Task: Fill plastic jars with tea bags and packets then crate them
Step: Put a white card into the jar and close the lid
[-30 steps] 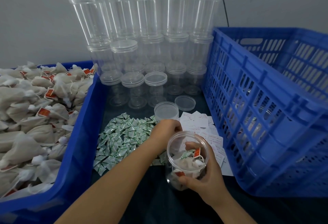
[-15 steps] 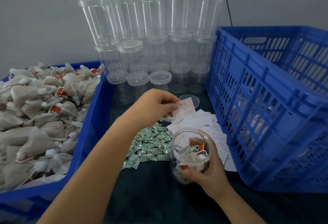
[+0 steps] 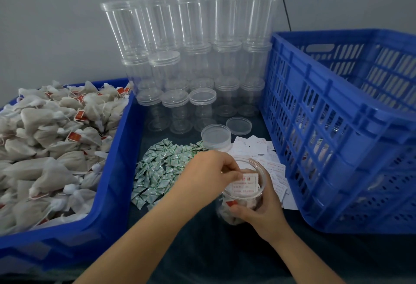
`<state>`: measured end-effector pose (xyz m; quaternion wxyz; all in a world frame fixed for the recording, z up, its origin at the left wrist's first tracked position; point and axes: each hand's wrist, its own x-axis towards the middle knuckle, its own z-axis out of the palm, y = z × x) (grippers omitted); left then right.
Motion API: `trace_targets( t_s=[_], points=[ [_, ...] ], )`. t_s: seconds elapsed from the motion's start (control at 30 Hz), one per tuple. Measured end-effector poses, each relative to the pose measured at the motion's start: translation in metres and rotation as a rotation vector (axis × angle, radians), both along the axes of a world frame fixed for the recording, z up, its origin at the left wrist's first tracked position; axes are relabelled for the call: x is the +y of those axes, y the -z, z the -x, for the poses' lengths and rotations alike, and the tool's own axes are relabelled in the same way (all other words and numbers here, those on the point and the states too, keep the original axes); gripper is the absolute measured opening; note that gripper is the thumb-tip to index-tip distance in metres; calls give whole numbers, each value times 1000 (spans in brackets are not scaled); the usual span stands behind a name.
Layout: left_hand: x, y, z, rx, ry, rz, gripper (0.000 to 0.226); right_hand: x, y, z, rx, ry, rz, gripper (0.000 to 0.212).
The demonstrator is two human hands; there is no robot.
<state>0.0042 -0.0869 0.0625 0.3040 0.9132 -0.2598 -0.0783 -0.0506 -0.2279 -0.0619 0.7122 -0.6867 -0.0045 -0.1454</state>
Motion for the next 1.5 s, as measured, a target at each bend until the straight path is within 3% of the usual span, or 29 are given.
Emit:
trace_targets(
  t_s=[0.43, 0.7, 0.9, 1.1, 1.23, 1.33, 1.5],
  points=[
    [0, 7, 5, -259, 51, -135, 23, -1, 3, -1, 27, 9, 18, 88],
    [2, 5, 2, -250, 83, -153, 28, -3, 5, -1, -5, 9, 68, 93],
    [4, 7, -6, -198, 49, 24, 27, -3, 4, 0, 8, 0, 125, 88],
    [5, 12, -12, -215, 52, 119, 21, -4, 2, 2, 0, -26, 145, 99],
    [11, 21, -15, -199, -58, 311, 17, -10, -15, 7, 107, -119, 192, 113],
    [17, 31, -20, -92, -124, 391, 20, -25, -48, 12, 199, -161, 412, 127],
    [19, 59, -20, 210, -47, 520, 20, -27, -123, 4, 246, -336, 1148, 114]
  ],
)
